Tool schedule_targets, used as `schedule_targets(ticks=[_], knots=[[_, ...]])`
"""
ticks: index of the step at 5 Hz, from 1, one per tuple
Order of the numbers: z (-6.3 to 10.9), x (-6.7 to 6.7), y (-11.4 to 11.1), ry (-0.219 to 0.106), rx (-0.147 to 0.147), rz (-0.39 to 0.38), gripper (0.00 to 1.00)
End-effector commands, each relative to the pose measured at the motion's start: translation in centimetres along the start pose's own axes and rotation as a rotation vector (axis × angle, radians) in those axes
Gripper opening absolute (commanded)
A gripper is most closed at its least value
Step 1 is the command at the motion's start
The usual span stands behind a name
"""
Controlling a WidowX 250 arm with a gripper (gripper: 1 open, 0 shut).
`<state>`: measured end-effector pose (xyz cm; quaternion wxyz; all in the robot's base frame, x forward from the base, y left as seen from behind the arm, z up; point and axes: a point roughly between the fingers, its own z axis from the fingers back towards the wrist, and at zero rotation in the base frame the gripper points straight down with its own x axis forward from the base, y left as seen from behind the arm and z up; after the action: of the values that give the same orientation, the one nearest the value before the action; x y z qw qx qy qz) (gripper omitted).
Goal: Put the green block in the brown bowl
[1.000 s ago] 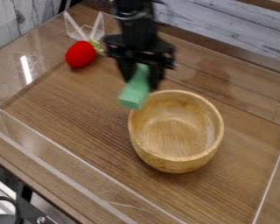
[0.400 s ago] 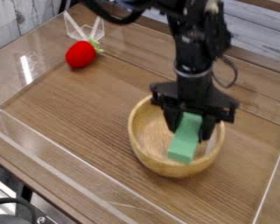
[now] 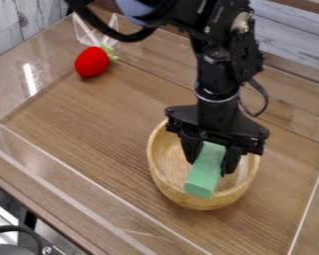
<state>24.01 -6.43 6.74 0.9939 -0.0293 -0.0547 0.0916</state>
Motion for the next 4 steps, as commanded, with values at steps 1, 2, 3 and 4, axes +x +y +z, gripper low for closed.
schedule_targets(ticks=[1, 2, 3, 4], knots=[[1.8, 0.7, 1.0, -0.048, -0.015, 0.023, 0.00], [2.0, 1.2, 0.2, -0.056, -0.006, 0.083, 0.00], [1.8, 1.3, -0.8, -0.059, 0.002, 0.136, 0.00], [1.8, 1.6, -0.6, -0.058, 0.004, 0.132, 0.00]])
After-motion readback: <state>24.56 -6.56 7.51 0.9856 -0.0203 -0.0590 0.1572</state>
